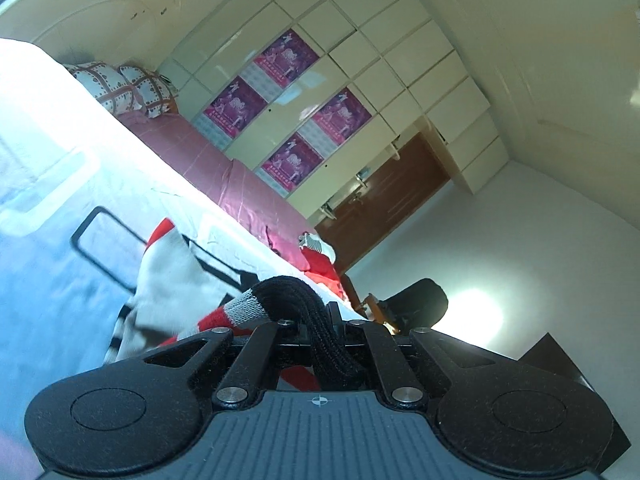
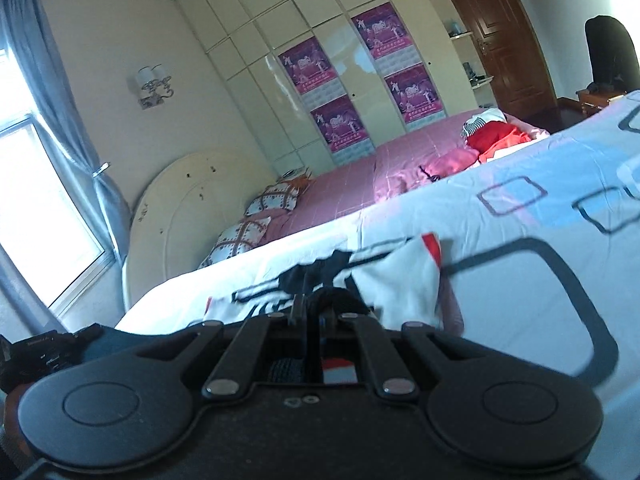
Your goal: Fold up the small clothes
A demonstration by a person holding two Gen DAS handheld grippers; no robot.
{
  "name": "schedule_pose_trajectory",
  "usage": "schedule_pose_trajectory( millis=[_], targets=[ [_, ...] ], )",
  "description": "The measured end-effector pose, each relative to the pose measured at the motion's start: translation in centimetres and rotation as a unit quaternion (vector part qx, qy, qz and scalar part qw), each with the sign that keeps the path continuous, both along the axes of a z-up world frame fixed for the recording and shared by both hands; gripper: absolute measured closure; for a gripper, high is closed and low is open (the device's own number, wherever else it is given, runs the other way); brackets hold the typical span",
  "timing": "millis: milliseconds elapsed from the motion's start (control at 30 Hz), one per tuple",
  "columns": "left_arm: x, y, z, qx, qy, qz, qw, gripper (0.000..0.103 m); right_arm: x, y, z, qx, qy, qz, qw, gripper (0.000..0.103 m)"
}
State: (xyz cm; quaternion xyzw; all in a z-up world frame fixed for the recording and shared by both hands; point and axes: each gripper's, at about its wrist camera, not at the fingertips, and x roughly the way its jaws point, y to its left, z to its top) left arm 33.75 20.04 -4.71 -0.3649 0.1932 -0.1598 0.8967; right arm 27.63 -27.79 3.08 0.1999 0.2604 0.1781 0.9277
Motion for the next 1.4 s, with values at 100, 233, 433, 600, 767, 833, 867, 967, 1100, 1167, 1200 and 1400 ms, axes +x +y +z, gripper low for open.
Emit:
schedule_pose_trajectory(
  millis=[100,233,433,600,767,833,867,967,1100,1167,1200,1400],
  targets=[
    [2.9,0.0,0.1,-0.001,0.007,-0.004,1.0000,0.099,3.1,0.1,-0.1,0.002,0.003,-0.006,1.000,0.097],
    [7.4,0.1,-0.6,0.007,0.025,-0.012,0.9996,0.099,7.5,0.6,-1.0,0.002,0.016,-0.013,1.000,0.097],
    [15.1,0.4,-3.0,0.017,0.057,-0.033,0.9977,0.099,14.9,1.2,-4.3,0.000,0.055,-0.030,0.998,0.097],
    [20.8,0.6,-6.4,0.019,0.101,-0.033,0.9942,0.099,20.8,1.5,-8.5,0.016,0.102,-0.039,0.994,0.097],
    [25.5,-0.3,-10.4,0.045,0.158,-0.043,0.9854,0.099,26.3,1.7,-13.4,0.036,0.165,-0.054,0.984,0.092],
    [25.6,-0.4,-10.6,0.039,0.150,-0.044,0.9869,0.093,27.0,1.8,-14.4,0.041,0.160,-0.059,0.984,0.085],
    [25.4,-0.4,-10.4,0.036,0.140,-0.042,0.9886,0.086,27.1,1.8,-14.5,0.049,0.153,-0.060,0.985,0.079],
    [24.4,-0.4,-9.7,0.045,0.099,-0.026,0.9937,0.051,26.4,1.6,-13.9,0.051,0.115,-0.075,0.989,0.039],
    [23.9,0.7,-8.5,0.054,0.073,0.000,0.9959,0.037,25.7,1.1,-13.3,0.051,0.086,-0.083,0.991,0.050],
    [23.7,0.8,-7.6,0.083,0.069,0.006,0.9942,0.037,25.6,1.2,-12.8,0.034,0.082,-0.077,0.993,0.052],
    [24.0,0.6,-7.3,0.110,0.073,0.005,0.9913,0.037,25.9,1.3,-12.7,0.022,0.079,-0.075,0.994,0.052],
    [26.7,-2.6,-6.8,0.248,0.122,-0.054,0.9596,0.040,27.3,2.5,-13.3,-0.040,0.095,-0.060,0.993,0.052]
  ],
)
